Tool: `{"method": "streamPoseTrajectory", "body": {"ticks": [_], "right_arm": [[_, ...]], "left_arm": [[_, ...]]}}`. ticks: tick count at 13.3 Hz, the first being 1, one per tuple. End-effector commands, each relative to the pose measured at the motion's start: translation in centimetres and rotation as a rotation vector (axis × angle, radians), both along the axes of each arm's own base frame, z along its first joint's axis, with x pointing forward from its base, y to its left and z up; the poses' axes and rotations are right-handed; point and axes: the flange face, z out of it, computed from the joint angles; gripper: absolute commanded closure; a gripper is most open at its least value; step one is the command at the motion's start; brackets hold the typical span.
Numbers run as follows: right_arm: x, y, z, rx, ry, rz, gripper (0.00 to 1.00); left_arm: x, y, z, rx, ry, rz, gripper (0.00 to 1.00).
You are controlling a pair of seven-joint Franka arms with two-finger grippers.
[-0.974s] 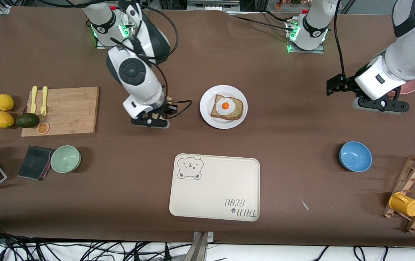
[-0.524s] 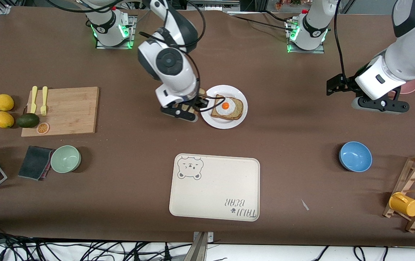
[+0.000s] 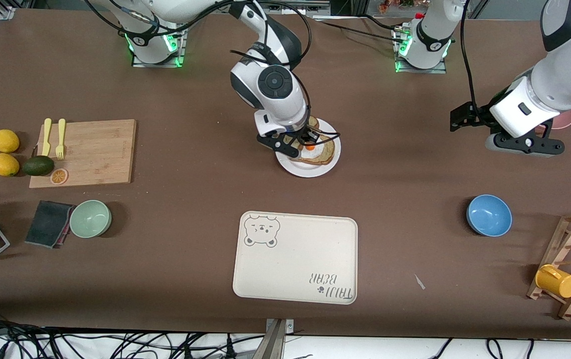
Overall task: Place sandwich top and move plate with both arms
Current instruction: 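Lower the bread onto the egg toast and open the right gripper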
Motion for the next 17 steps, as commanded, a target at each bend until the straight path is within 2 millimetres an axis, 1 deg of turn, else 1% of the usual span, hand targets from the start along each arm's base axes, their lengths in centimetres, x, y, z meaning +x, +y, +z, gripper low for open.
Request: {"method": "streamPoseTrajectory", "body": {"ticks": [1, 4, 5, 6, 8, 9, 10, 11, 12, 13, 15, 16, 17], "right_arm": [[-0.3, 1.1, 0.4, 0.015, 0.010, -0.020, 1.00], [0.0, 1.4, -1.8, 0.031, 0.004, -0.029, 1.00], [-0.4, 2.0, -2.8, 0.044, -0.004, -0.027, 1.00], [-1.2, 2.8, -3.0, 0.051, -0.010, -0.013, 1.00], [-0.7, 2.4, -4.0, 0.041, -0.008, -0.012, 1.00], [0.1, 1.8, -3.8, 0.036, -0.025, -0.001, 0.93], [1.2, 0.9, -3.5, 0.030, -0.039, 0.003, 0.68], [1.6, 0.6, -3.0, 0.035, -0.047, 0.027, 0.36], [2.0, 0.2, -2.9, 0.027, -0.052, 0.028, 0.07], [2.4, -0.4, -2.8, 0.010, -0.051, 0.037, 0.00], [3.5, -1.7, -1.0, 0.005, -0.069, 0.069, 0.00], [4.7, -3.1, 0.3, -0.009, -0.086, 0.073, 0.00], [5.6, -4.5, 1.1, -0.029, -0.083, 0.081, 0.00]], "left_arm": [[0.2, 0.3, 0.5, 0.007, -0.009, -0.012, 0.00], [0.1, 0.2, 0.5, 0.006, -0.008, -0.012, 0.00], [0.1, 0.2, 0.5, 0.006, -0.008, -0.012, 0.00], [0.1, 0.3, 0.6, 0.006, -0.010, -0.011, 0.00], [0.2, 0.4, 0.5, 0.006, -0.008, -0.009, 0.00], [0.2, 0.4, 0.5, 0.006, -0.008, -0.009, 0.00], [0.2, 0.4, 0.5, 0.006, -0.009, -0.011, 0.00], [0.2, 0.4, 0.5, 0.006, -0.009, -0.011, 0.00], [0.2, 0.4, 0.5, 0.006, -0.009, -0.011, 0.00], [0.1, 0.4, 0.6, 0.006, -0.010, -0.011, 0.00], [0.2, 0.4, 0.5, 0.006, -0.008, -0.009, 0.00], [0.2, 0.4, 0.5, 0.006, -0.008, -0.009, 0.00], [0.1, 0.2, 0.6, 0.006, -0.010, -0.009, 0.00]]}}
